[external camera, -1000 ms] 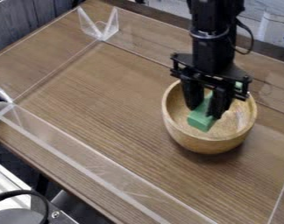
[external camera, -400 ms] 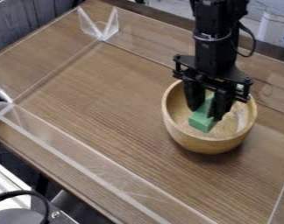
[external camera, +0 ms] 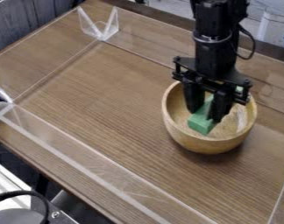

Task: Put the green block in the brown bowl

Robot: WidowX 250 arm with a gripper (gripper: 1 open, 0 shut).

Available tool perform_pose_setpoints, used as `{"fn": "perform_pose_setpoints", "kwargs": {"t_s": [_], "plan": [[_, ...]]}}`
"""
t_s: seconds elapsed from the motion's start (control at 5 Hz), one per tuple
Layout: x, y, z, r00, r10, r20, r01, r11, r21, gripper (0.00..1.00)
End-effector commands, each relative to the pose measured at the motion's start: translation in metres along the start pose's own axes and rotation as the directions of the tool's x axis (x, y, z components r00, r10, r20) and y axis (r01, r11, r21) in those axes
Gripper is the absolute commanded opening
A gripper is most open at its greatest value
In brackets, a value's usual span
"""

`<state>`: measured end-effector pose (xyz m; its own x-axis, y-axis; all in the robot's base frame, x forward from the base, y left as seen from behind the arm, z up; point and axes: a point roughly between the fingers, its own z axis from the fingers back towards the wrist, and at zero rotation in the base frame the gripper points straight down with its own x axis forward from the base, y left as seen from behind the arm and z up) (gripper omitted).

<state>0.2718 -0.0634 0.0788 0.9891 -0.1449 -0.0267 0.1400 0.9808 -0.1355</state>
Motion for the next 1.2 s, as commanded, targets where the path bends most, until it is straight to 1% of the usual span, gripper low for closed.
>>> {"fn": "perform_pose_setpoints", "kwargs": {"t_s": [0.0, 1.0], "plan": [[0.0112, 0.0007, 0.0149, 0.998, -0.005, 0.056, 0.005, 1.0, -0.003, 0.0], [0.0119, 0.0053, 0.0145, 1.0, 0.0, 0.027, 0.0, 1.0, -0.011, 0.0]]}}
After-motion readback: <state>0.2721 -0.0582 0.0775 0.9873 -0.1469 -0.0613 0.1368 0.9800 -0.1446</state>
